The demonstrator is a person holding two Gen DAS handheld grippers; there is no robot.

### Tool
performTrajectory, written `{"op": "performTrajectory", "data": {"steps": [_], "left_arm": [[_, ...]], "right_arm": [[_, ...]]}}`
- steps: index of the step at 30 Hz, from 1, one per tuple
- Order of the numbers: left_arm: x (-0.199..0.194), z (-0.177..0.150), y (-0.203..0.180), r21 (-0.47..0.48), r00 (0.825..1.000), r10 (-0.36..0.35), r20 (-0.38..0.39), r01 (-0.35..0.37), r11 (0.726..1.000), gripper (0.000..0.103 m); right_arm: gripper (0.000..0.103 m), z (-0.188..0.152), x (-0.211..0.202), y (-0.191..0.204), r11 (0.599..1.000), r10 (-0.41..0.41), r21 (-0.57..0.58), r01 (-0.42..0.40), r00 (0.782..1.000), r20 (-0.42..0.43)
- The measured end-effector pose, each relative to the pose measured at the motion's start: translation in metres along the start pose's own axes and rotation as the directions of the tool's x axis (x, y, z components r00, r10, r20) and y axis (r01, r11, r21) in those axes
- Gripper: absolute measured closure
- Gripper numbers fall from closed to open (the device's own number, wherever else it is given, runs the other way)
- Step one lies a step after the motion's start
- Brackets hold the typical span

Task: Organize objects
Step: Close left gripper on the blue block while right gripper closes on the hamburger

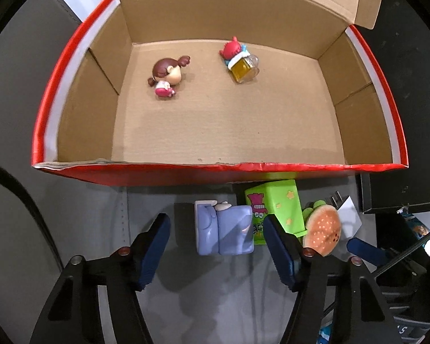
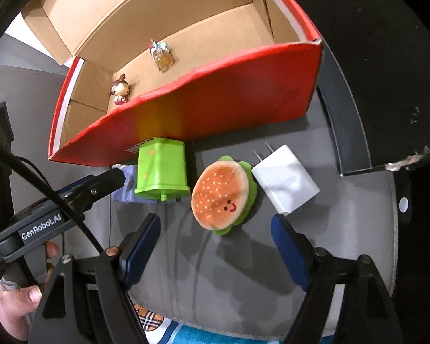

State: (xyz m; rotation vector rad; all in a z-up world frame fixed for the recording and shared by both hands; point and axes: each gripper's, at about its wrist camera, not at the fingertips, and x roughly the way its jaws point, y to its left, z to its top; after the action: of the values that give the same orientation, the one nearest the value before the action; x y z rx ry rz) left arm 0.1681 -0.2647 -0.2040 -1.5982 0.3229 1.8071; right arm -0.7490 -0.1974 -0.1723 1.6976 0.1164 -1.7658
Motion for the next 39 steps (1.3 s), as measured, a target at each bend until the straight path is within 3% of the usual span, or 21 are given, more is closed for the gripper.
{"op": "performTrajectory", "data": {"steps": [8,13,15,18,27,31,39], "left_arm": [[0.013,-0.001,-0.002,-0.019,1.0,0.01,-0.016,-0.011,1.0,0.038],[0.022,-0.003,0.001,-0.027,0.999,0.003,-0.037,-0.004,1.0,0.045],[0.025,-0.004,0.002,-0.027,0.999,0.0,-0.048,-0.002,1.0,0.054],[0.026,-0.006,0.004,-0.026,0.999,0.008,-0.047,-0.01,1.0,0.054],[0.025,-0.01,0.008,-0.034,0.998,0.027,-0.059,-0.029,0.999,0.054],[0.025,-0.01,0.008,-0.044,0.996,0.034,-0.077,-0.037,0.998,0.054],[0.025,-0.013,0.007,-0.051,0.994,0.048,-0.101,-0.053,0.997,0.054]], "right_arm": [[0.023,0.005,0.011,0.006,1.0,0.0,-0.016,-0.001,1.0,-0.023],[0.023,0.007,0.02,0.012,0.999,-0.006,-0.031,0.005,0.999,-0.036],[0.023,0.007,0.023,0.015,0.999,-0.009,-0.038,0.007,0.999,-0.039],[0.024,0.008,0.027,0.02,0.999,-0.013,-0.052,0.011,0.999,-0.047],[0.038,0.013,0.038,0.033,0.995,-0.049,-0.092,0.044,0.998,-0.05],[0.059,0.015,0.04,0.036,0.994,-0.035,-0.104,0.029,0.998,-0.06],[0.064,0.01,0.033,0.035,0.992,-0.012,-0.126,-0.001,0.995,-0.097]]}}
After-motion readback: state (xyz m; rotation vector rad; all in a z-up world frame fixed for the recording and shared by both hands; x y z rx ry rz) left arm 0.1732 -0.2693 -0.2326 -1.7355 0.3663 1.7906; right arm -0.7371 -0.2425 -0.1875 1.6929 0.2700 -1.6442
